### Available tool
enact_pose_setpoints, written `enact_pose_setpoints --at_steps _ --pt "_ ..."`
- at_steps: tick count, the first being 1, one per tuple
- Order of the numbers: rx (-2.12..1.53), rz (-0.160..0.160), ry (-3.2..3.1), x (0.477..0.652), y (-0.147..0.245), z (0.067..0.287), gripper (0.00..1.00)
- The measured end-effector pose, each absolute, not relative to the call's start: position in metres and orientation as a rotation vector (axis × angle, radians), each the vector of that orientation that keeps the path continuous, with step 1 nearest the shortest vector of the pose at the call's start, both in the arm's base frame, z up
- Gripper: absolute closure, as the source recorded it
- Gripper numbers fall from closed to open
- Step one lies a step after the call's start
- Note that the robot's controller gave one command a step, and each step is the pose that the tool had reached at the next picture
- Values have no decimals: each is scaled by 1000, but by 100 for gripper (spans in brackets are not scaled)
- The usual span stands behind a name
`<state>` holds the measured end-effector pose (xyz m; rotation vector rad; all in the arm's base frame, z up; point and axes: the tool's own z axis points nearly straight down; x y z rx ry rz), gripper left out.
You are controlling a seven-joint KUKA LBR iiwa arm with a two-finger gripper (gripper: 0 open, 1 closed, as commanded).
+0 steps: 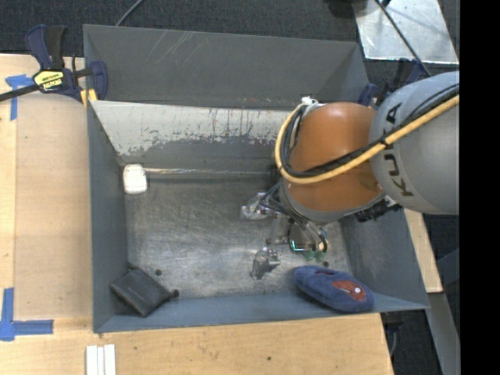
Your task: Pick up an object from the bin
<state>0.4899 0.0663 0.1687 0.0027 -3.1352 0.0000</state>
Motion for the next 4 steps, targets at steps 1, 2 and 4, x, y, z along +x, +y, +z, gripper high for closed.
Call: enact_pose_setpoints --at_steps 1,2,4 --pt "-237 0 -3136 541 50 126 0" --pt "284 2 -3135 566 103 74 0" --pt "-300 1 -3131 599 -24 131 0"
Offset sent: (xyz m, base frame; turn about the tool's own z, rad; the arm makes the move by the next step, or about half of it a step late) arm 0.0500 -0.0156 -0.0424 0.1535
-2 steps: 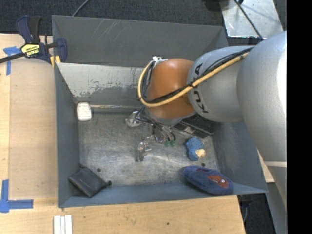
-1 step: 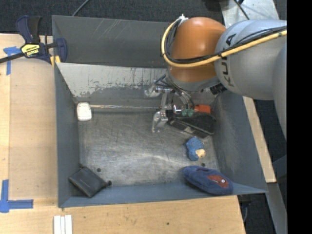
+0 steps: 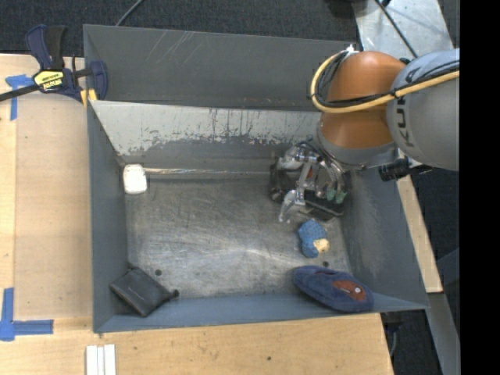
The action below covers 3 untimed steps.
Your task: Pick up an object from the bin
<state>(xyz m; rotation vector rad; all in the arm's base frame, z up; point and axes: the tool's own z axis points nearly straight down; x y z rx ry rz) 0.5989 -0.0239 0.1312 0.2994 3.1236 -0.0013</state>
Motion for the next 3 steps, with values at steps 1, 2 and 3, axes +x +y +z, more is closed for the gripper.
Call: enact_pose_setpoints --at_steps 1,2,3 --pt "458 2 3103 614 -48 82 0" --pt "461 1 3108 613 -48 80 100" --pt "462 1 3106 597 -49 182 100"
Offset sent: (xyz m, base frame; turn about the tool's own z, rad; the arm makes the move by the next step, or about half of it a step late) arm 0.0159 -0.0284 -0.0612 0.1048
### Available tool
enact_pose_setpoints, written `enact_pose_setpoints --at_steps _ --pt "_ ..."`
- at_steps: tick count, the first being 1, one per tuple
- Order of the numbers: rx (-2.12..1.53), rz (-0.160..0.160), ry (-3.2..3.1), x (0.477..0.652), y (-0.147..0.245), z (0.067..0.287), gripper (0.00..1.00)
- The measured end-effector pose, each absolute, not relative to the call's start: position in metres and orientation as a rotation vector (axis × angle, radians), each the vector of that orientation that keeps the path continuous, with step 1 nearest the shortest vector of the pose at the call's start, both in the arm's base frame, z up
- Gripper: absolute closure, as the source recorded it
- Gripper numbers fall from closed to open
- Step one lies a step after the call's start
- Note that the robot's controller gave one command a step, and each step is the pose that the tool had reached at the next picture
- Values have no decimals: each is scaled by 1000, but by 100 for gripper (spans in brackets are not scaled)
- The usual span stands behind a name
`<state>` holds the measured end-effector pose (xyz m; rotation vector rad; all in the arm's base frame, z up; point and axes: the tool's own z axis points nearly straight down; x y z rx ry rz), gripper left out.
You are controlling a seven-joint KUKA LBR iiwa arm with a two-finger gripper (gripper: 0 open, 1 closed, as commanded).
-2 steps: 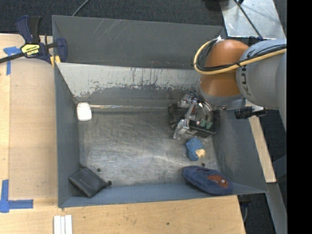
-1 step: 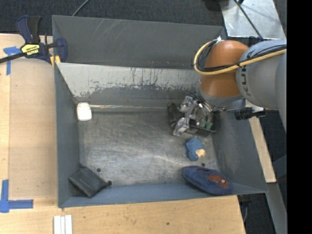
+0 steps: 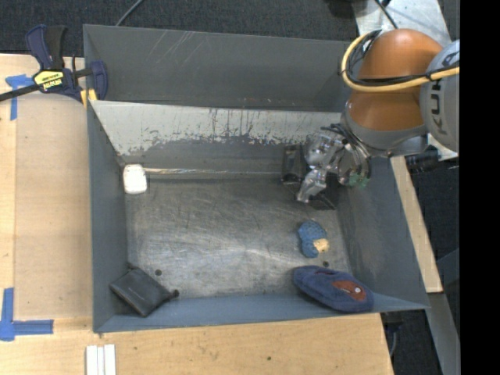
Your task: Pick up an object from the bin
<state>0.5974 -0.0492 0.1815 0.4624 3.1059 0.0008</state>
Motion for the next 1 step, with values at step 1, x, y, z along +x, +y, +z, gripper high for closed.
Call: enact_pose_setpoints --at_steps 1 --pt "431 0 3108 602 -52 290 100"
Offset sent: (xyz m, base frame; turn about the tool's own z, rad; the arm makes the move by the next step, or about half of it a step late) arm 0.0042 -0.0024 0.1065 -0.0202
